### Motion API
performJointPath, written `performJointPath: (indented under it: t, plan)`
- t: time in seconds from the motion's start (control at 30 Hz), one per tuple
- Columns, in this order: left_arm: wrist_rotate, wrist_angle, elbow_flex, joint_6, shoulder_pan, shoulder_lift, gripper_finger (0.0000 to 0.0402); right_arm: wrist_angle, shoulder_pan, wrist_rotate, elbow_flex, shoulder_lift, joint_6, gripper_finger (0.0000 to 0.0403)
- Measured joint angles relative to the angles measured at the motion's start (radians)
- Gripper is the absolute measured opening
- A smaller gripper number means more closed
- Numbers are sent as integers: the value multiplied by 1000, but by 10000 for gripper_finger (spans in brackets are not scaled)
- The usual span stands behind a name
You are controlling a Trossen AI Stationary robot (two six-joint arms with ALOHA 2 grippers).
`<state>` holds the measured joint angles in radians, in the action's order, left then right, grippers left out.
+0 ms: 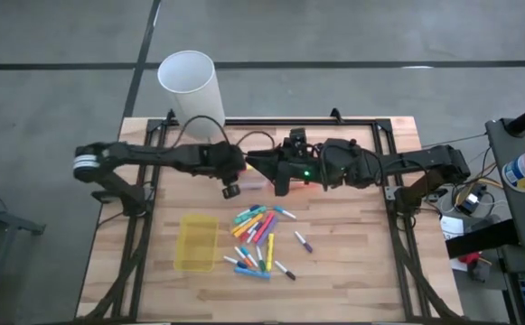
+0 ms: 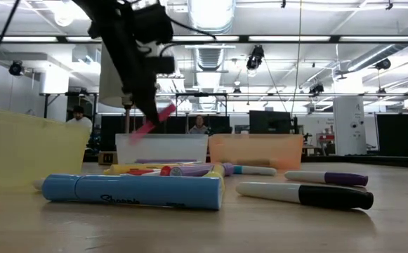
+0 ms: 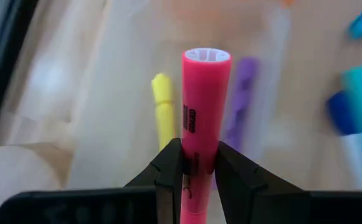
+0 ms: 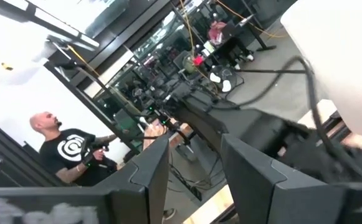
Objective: Pick & Place Markers
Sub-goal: Put the bottom pink highlighter into the transparent bin, then put the blue highlighter into the transparent bin
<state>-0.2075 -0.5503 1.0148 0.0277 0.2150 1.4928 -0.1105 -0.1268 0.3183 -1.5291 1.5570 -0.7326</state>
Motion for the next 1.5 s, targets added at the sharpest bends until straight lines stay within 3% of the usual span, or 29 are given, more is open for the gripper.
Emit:
performJointPath:
  t: [0.17,0.43,0.7,0.9,1.07,1.37,1.5]
  plan:
    - [-144,2,5,75,2,58,72,-1,0,-1,0,0,0,137]
    - [-128,6,6,62,1,66,78,1,1,-1,0,0,5,135]
    - [-76,-6,8,45,4,46,114,0,6,-2,0,0,12,134]
    - [-152,24,8,41,6,45,136,3,6,-2,1,5,12,129]
    - [-157,-57,42,-20,2,8,138,50,5,-6,1,5,12,128]
    - [57,-159,99,-289,-7,-183,138,367,-15,-58,4,7,-112,127]
    - [146,-154,97,-354,-9,-292,138,425,-36,-59,6,20,-81,127]
